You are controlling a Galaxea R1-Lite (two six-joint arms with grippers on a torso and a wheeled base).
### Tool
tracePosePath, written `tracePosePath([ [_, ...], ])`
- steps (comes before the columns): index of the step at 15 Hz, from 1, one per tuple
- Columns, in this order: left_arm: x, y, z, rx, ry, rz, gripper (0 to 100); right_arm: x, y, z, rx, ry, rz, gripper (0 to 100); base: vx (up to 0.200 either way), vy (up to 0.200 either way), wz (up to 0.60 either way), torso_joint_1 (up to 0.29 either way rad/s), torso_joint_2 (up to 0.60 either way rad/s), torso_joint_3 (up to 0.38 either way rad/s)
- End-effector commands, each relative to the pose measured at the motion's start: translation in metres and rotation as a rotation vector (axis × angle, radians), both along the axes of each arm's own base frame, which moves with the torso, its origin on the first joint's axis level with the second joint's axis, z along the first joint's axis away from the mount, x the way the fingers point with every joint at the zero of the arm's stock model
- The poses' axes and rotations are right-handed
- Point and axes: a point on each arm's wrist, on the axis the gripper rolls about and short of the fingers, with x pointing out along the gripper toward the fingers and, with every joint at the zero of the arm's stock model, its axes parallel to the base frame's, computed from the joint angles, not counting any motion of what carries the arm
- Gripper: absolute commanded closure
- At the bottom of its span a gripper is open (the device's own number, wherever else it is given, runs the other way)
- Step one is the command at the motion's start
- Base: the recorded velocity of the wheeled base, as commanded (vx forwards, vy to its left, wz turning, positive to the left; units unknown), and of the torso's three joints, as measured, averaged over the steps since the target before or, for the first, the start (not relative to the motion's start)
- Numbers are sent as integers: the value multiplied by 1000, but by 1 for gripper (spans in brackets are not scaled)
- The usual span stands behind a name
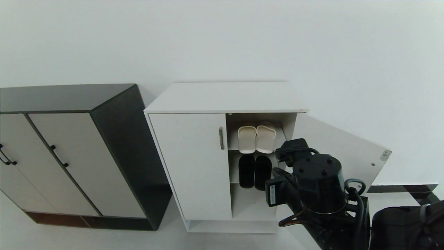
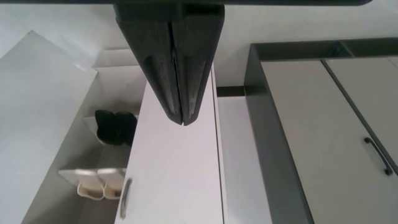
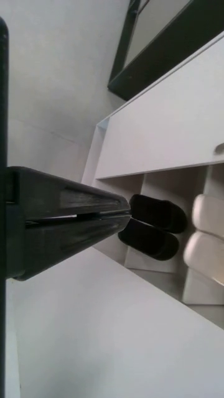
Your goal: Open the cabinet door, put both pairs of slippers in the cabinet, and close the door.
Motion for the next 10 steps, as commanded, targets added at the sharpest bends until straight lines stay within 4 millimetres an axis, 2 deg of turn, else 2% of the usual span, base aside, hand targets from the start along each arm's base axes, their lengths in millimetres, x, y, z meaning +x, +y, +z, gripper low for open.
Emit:
tracePosePath([
  [1, 0, 0, 0, 0, 0, 1, 100, 0, 0, 0, 0, 0, 1, 100, 0, 0, 0, 222, -515, -320],
  [10, 0, 0, 0, 0, 0, 1, 100, 2, -3, 0, 16, -13, -11, 100, 0, 0, 0, 243, -563, -323],
])
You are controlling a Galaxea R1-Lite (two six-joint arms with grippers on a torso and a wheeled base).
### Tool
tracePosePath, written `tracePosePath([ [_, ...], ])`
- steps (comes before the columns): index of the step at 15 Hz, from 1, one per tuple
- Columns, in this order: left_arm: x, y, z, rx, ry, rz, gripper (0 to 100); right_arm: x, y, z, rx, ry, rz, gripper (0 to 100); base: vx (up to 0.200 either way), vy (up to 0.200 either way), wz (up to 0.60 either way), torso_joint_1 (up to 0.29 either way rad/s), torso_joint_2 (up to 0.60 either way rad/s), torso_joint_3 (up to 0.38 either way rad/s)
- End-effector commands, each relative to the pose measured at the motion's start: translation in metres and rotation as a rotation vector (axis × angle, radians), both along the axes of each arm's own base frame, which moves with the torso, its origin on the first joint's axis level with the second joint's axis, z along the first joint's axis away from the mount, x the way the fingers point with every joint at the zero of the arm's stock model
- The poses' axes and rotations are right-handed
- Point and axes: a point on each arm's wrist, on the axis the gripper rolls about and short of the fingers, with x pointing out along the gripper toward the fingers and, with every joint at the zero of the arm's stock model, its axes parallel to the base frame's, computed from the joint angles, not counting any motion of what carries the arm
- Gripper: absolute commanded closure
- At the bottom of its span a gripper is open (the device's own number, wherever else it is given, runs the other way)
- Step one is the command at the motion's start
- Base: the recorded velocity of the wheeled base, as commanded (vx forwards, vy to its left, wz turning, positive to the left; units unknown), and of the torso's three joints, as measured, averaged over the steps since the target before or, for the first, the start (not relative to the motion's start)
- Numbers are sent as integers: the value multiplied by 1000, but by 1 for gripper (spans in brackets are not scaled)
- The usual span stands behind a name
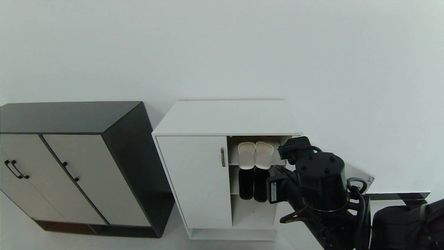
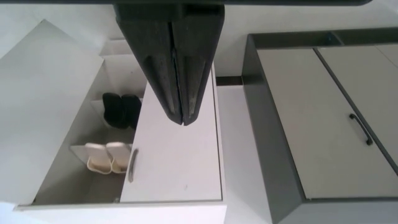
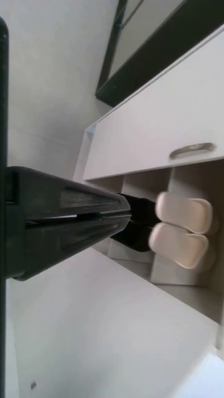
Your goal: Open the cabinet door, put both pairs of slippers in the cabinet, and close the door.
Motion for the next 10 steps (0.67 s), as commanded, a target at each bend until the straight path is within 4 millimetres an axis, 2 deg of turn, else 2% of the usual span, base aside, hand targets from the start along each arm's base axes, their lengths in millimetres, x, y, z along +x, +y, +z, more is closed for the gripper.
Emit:
tracePosePath([
  [1, 0, 0, 0, -1, 0, 0, 100, -1, -1, -2, -6, 4, 2, 100, 0, 0, 0, 281, -603, -330],
  [6, 0, 0, 0, 1, 0, -2, 100, 0, 0, -7, -19, 13, 4, 100, 0, 0, 0, 194, -426, -234],
  [7, 0, 0, 0, 1, 0, 0, 100, 0, -1, -7, -21, 13, 3, 100, 0, 0, 0, 61, -115, -61],
  [10, 0, 0, 0, 1, 1, 0, 100, 2, -2, -10, -38, 16, -1, 100, 0, 0, -600, 17, -22, -19],
])
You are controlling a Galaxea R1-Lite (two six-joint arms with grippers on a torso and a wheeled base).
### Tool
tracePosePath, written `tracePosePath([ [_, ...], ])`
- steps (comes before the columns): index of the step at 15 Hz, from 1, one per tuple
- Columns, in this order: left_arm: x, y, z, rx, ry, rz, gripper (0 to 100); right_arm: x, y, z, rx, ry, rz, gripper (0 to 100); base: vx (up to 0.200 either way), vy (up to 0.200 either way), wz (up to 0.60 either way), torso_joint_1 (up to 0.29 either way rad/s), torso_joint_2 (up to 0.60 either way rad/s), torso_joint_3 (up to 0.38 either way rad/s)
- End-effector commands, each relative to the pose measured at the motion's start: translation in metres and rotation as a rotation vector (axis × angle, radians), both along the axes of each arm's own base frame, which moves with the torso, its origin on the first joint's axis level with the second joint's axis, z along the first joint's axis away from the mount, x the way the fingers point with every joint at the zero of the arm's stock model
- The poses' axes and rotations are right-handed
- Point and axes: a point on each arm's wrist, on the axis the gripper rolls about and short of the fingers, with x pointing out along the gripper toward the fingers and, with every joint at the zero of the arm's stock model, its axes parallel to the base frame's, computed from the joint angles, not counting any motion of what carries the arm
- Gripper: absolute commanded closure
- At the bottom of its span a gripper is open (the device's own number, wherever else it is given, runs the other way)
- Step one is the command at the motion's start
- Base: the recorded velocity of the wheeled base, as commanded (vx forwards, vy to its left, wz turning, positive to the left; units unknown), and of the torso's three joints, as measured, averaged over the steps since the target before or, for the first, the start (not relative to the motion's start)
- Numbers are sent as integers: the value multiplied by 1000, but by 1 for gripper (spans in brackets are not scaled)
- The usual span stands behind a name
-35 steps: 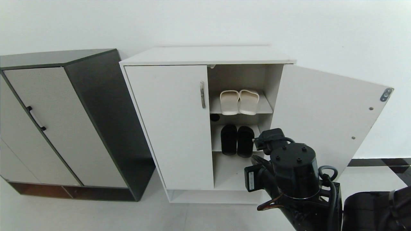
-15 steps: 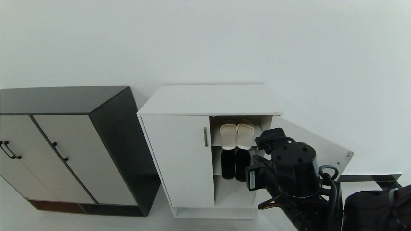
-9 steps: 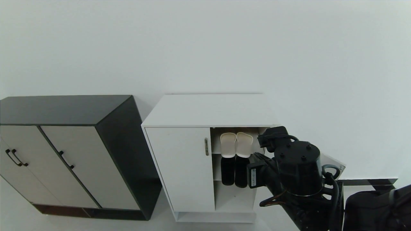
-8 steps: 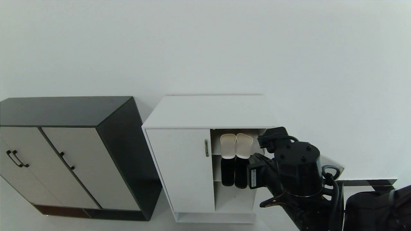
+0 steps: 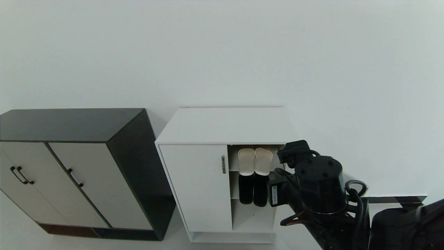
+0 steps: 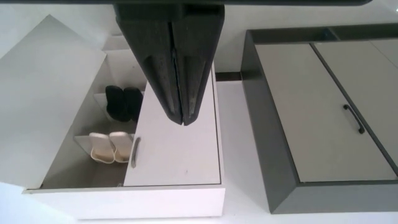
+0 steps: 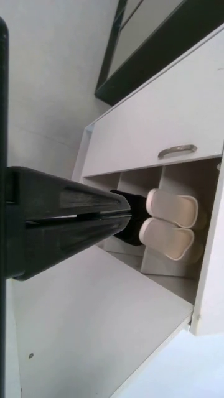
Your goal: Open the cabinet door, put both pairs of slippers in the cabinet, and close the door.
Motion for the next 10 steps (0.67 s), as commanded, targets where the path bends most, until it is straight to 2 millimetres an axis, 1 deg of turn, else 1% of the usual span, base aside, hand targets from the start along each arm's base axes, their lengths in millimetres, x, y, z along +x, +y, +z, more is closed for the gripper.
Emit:
tracePosePath([
  [1, 0, 0, 0, 0, -1, -2, 100, 1, 0, -2, -6, 4, -4, 100, 0, 0, -600, 2, -2, 7],
  [3, 0, 0, 0, 0, 1, 0, 100, 4, -2, -2, -6, 4, -13, 100, 0, 0, -600, 0, -5, 2],
  [7, 0, 0, 0, -2, -1, 0, 100, 18, -14, 1, -8, -10, -66, 100, 0, 0, 0, 0, 0, 0],
  [10, 0, 0, 0, -2, 1, 0, 100, 24, -19, 4, -22, -38, -83, 100, 0, 0, 0, 0, 0, 0],
])
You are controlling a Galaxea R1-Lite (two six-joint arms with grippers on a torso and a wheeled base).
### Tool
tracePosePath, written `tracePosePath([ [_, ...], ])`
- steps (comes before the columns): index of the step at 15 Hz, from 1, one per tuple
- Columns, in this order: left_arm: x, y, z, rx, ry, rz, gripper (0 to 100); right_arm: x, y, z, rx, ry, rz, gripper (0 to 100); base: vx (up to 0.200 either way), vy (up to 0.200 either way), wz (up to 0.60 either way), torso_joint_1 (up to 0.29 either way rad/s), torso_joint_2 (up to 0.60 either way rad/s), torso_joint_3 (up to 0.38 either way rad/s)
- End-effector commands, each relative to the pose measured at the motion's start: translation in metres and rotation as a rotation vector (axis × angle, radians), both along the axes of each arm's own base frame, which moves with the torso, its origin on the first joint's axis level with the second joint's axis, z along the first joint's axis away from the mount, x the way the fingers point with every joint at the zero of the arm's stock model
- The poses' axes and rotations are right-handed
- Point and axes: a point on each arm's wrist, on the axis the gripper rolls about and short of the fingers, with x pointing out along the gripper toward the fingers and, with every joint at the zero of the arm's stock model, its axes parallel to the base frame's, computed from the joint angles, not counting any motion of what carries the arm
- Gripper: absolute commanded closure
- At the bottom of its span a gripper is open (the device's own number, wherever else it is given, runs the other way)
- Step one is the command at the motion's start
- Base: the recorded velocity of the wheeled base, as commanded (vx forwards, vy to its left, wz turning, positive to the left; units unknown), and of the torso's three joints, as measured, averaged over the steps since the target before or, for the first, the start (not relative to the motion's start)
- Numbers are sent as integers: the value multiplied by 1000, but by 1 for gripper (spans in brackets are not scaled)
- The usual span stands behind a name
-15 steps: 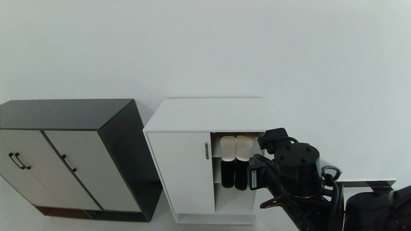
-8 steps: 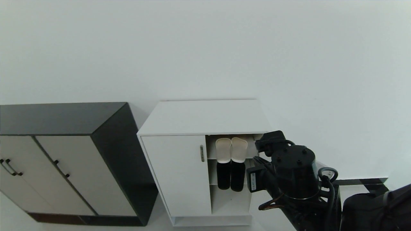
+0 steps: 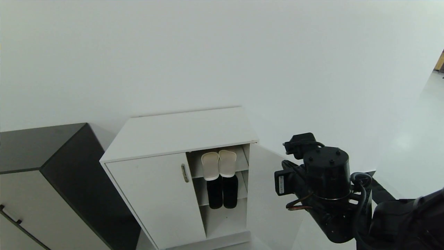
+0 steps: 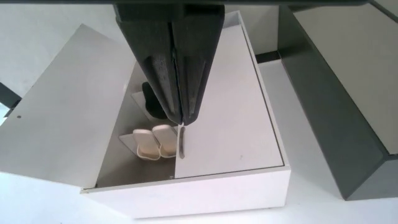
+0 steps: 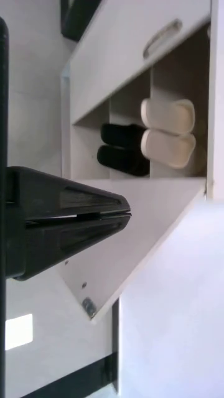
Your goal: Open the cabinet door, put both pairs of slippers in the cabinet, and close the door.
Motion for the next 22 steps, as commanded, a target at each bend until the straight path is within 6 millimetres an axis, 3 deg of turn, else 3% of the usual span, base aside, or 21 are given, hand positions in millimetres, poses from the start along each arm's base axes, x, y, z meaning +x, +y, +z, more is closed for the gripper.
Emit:
tracePosePath([
  [1, 0, 0, 0, -1, 1, 2, 100, 3, -3, 1, 2, -3, -15, 100, 0, 0, 0, 0, 0, 0],
  [7, 0, 0, 0, -1, 1, 0, 100, 25, -11, -13, -22, 27, -61, 100, -133, 0, 0, 1, 0, 2],
  [12, 0, 0, 0, -1, -1, 2, 100, 71, -31, -14, 16, 27, -114, 100, 0, 0, 0, 0, 0, 0],
  [16, 0, 0, 0, -1, -1, 0, 100, 118, -51, -27, 32, 32, -189, 100, 0, 0, 0, 0, 0, 0],
  [22, 0, 0, 0, -1, 1, 2, 100, 147, -63, -51, 23, 65, -225, 100, 0, 0, 0, 0, 0, 0],
])
